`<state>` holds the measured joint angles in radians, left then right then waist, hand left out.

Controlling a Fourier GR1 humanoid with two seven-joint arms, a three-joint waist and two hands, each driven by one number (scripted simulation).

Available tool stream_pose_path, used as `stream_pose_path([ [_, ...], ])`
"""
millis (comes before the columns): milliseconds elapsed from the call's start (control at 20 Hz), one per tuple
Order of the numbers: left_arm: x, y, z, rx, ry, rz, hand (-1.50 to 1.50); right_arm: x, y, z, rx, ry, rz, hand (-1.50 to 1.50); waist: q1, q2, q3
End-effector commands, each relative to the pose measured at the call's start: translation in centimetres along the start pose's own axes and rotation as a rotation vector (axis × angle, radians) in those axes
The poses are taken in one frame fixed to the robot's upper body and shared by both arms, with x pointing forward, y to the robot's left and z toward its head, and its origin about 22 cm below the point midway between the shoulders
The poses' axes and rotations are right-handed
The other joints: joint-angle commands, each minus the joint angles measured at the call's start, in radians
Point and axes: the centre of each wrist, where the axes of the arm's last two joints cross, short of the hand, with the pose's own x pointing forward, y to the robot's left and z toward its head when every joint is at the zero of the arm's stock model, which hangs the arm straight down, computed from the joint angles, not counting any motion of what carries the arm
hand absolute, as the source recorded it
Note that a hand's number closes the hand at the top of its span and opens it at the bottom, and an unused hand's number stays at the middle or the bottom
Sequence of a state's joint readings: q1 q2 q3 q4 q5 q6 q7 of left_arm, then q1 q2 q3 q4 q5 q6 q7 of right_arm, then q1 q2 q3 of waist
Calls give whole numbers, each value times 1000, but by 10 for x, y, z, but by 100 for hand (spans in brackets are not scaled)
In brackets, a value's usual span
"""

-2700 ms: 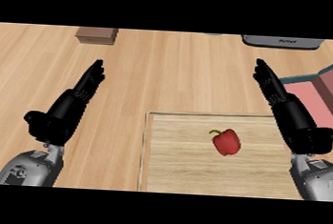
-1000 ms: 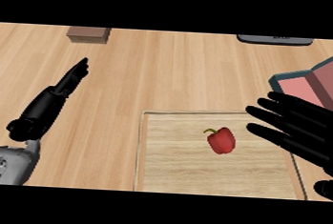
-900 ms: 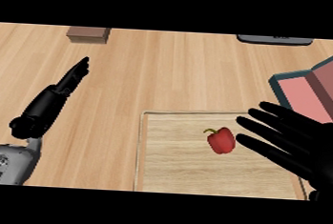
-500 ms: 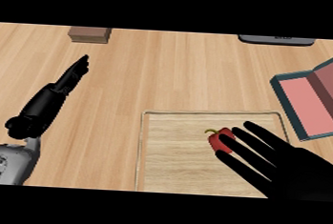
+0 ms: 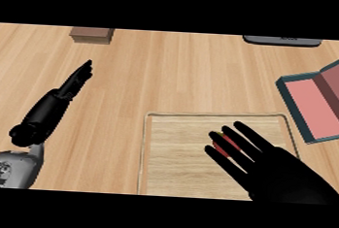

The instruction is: Pick the bell pepper from the tray and place it in the cardboard box

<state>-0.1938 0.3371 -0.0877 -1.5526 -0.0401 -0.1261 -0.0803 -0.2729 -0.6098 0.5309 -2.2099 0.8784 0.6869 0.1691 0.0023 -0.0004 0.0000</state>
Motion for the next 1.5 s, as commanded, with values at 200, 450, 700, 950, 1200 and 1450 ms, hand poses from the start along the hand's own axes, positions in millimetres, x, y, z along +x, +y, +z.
stream_pose_path([
  [200, 17, 18, -1, 7, -7, 4, 0, 5, 26, -21, -28, 26, 34, -150, 1, 0, 0],
  [450, -12, 17, 3, 13, 0, -15, 0, 4, 35, -30, -5, 86, 59, -150, -2, 0, 0],
  [700, -2, 16, 2, 5, 5, -3, 0, -21, 39, -37, 1, 72, 70, -150, -1, 0, 0],
  [950, -3, -7, 6, 0, 13, -1, 0, -21, 50, -50, 11, 42, 41, -150, 0, 0, 0],
  [1200, -4, -4, -12, 3, 17, -3, 0, -38, 67, -62, 48, 40, 32, -150, -2, 1, 0],
  [1450, -13, 14, -10, 5, -5, -13, 0, -21, 77, -72, 23, 119, 78, -150, -2, 1, 0],
])
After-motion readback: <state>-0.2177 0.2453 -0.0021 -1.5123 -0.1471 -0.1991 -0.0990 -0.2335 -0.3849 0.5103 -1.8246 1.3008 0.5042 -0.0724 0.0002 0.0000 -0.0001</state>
